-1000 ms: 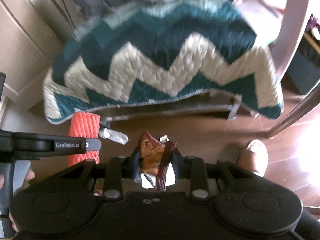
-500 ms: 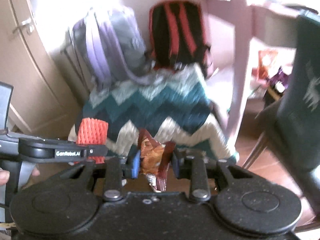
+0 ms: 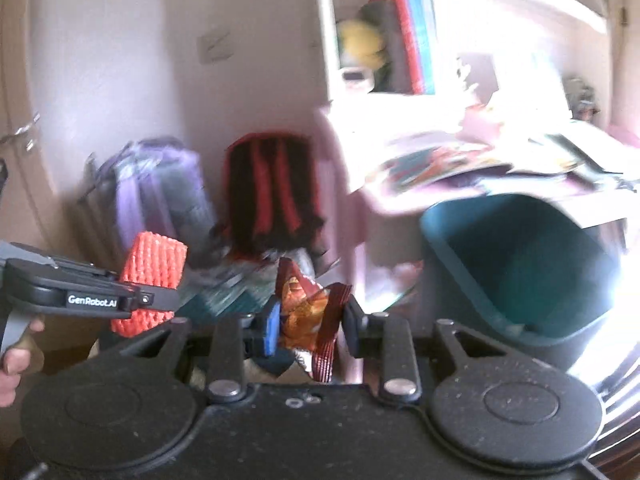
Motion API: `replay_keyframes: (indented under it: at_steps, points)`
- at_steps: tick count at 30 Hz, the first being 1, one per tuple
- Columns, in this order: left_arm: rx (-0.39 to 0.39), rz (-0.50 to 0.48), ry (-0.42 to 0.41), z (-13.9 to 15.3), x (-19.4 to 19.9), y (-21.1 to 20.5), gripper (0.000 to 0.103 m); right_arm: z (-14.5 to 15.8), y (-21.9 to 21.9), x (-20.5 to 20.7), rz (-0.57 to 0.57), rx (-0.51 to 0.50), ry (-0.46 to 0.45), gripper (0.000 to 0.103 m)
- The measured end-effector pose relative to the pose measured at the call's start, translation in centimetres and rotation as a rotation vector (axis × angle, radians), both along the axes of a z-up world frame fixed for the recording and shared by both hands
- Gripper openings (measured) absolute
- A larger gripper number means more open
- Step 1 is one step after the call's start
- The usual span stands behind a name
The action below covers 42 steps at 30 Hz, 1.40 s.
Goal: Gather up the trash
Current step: 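Carry the red net and snack wrapper to the green bin while releasing both inside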
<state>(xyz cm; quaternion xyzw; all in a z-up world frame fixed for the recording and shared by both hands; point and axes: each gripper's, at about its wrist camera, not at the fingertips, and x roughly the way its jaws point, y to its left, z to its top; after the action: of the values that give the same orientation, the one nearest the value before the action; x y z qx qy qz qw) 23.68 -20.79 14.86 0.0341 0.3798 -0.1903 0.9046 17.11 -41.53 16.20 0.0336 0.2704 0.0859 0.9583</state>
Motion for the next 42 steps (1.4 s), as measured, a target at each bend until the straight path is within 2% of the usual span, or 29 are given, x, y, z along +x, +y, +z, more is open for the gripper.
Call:
replay_keyframes:
  at_steps: [6,11,16,23,27,36,38,40,42]
  points:
    - [-0.006,-0.104,-0.061,3.7,2.3,-7.7,0.021,2.9,-5.8,1.7,-0.135,-0.026,-0.053,0.030]
    - [-0.032,-0.179,-0.066,5.0,4.8,-14.3,0.021,2.3,-10.3,3.1,-0.240,-0.036,-0.035,0.030]
    - [-0.041,-0.257,-0.056,4.2,6.7,-20.8,0.022,-0.3,-13.2,4.5,-0.291,-0.058,0.027,0.030]
    - [0.006,-0.311,0.008,0.5,9.2,-27.5,0.022,-4.0,-15.2,6.7,-0.307,-0.078,0.122,0.030]
    - [0.068,-0.292,0.045,-2.1,10.3,-29.0,0.022,-4.6,-15.5,7.1,-0.301,-0.093,0.147,0.030]
    - [0.110,-0.279,0.109,-5.0,10.8,-29.7,0.023,-5.3,-16.1,7.3,-0.267,-0.092,0.172,0.033]
    - [0.116,-0.281,0.107,-5.2,10.7,-29.7,0.031,-5.2,-16.2,7.3,-0.269,-0.095,0.173,0.035]
    - [0.117,-0.286,0.098,-5.2,10.5,-29.6,0.046,-5.1,-16.1,7.2,-0.265,-0.103,0.173,0.037]
    - [0.113,-0.296,0.078,-4.9,10.0,-29.5,0.054,-5.0,-15.9,7.0,-0.265,-0.113,0.165,0.039]
